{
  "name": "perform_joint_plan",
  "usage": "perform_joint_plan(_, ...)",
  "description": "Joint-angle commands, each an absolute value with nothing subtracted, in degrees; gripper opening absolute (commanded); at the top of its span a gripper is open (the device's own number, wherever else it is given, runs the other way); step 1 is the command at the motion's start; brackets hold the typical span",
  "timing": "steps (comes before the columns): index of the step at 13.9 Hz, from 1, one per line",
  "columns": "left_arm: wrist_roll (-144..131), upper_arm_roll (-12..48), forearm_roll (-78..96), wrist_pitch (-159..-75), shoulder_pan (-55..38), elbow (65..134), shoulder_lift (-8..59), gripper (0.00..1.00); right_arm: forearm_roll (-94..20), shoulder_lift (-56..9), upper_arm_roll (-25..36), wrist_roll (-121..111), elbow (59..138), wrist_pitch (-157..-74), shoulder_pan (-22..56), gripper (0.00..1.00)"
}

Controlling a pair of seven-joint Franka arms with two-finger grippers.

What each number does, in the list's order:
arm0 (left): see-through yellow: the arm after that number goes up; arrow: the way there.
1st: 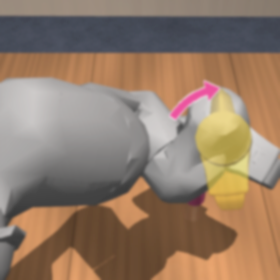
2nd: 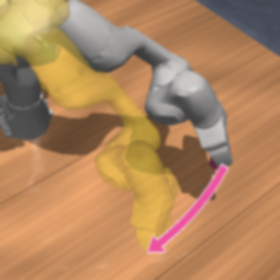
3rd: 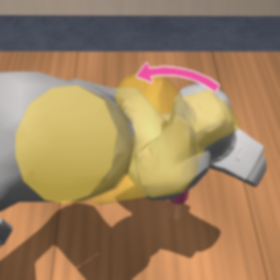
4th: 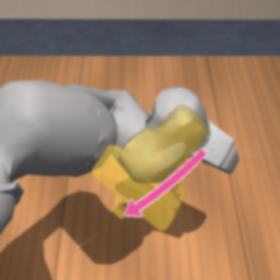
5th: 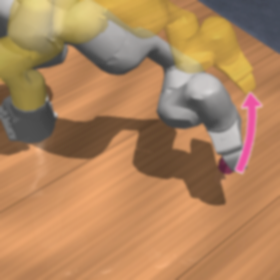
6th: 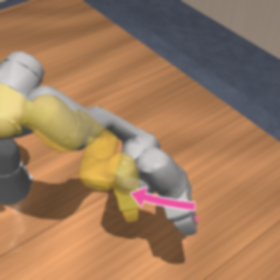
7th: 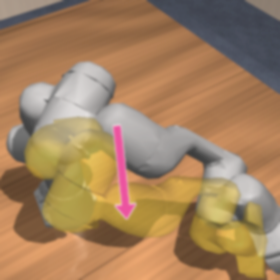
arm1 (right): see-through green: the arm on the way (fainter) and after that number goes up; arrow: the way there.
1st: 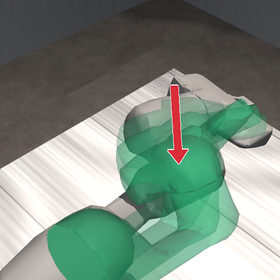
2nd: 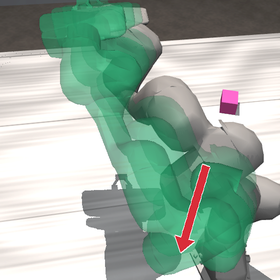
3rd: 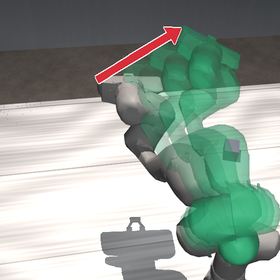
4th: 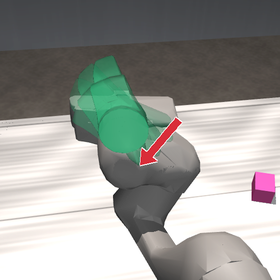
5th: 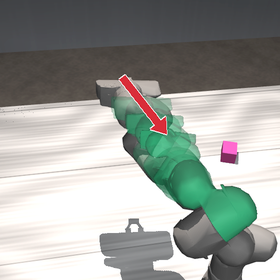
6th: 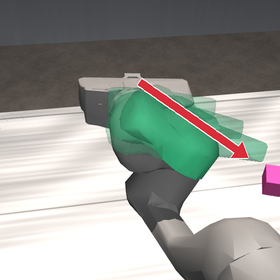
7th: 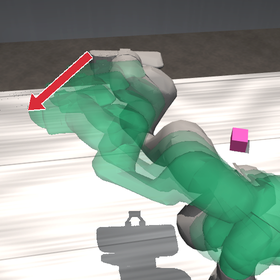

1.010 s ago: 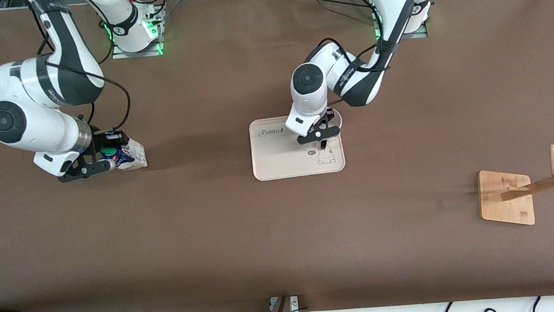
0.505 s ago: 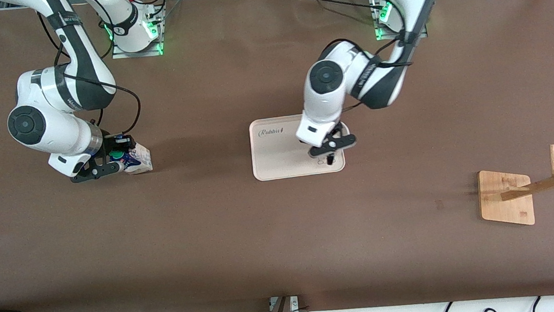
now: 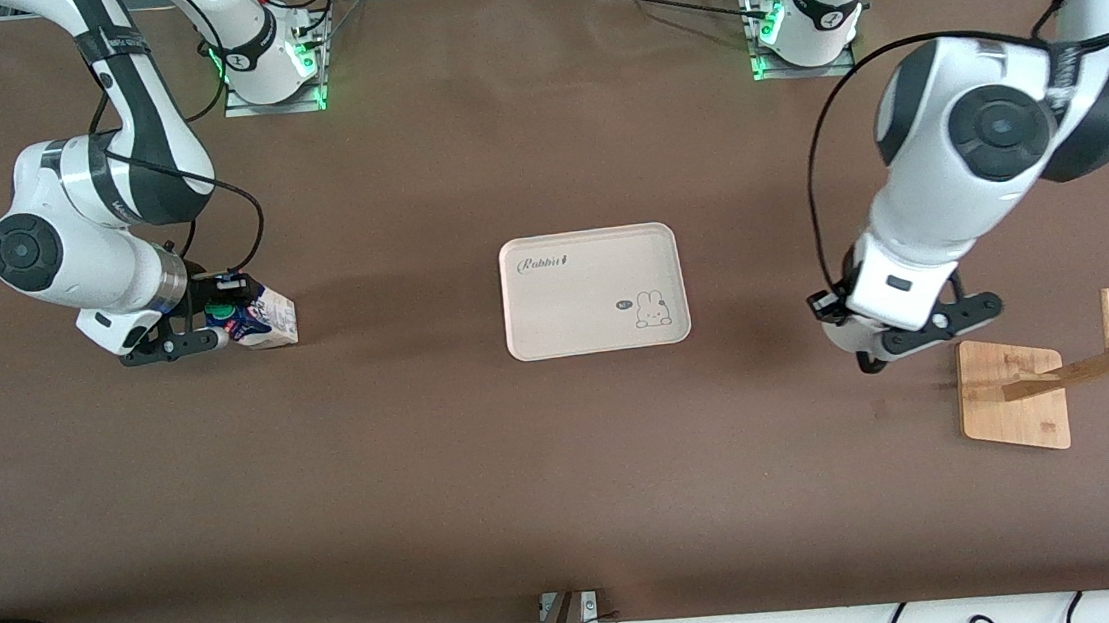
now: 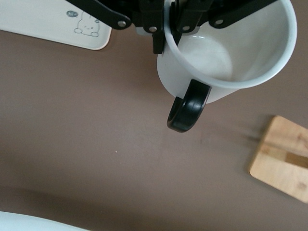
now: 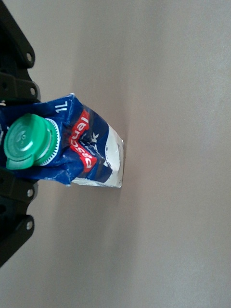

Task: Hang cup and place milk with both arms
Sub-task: 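Carry the white mug to the wooden stand with the left gripper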

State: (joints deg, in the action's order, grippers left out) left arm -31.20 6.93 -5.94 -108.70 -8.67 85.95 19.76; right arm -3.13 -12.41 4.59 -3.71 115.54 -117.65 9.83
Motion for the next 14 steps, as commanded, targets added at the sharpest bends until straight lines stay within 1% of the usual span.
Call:
perform_joint_plan(1, -22.69, 7.56, -7.03, -104.86, -5.12, 80.6, 20.65, 0.0, -3.96, -10.9, 4.57, -3.16, 117.07, -117.95, 9.67, 1.0)
perform_joint_plan(4, -18.82, 8.0, -4.67, -103.71, 0.95, 78.84, 20.65, 0.0, -3.96, -9.06, 4.57, -3.6, 116.2, -117.42, 9.67, 1.0)
perform_joint_plan(5, -18.63, 7.91, -3.61, -103.54, 2.1, 78.75, 20.65, 0.0, -3.96, -7.75, 4.57, -3.69, 115.67, -115.94, 9.67, 1.0)
perform_joint_plan(7, -18.37, 8.0, -3.6, -101.61, 4.47, 78.66, 20.65, 0.0, -3.87, -6.95, 4.66, -3.69, 112.52, -111.21, 9.67, 1.0)
perform_joint_plan(11, -12.66, 8.17, -2.29, -101.16, 7.81, 78.31, 20.65, 0.0, -3.78, -6.51, 5.54, -3.78, 103.47, -99.96, 9.67, 1.0)
perform_joint_plan(14, -12.39, 7.74, -1.14, -97.92, 8.52, 75.16, 20.65, 0.0, -3.69, -5.63, 6.33, -3.61, 97.84, -92.49, 9.67, 1.0)
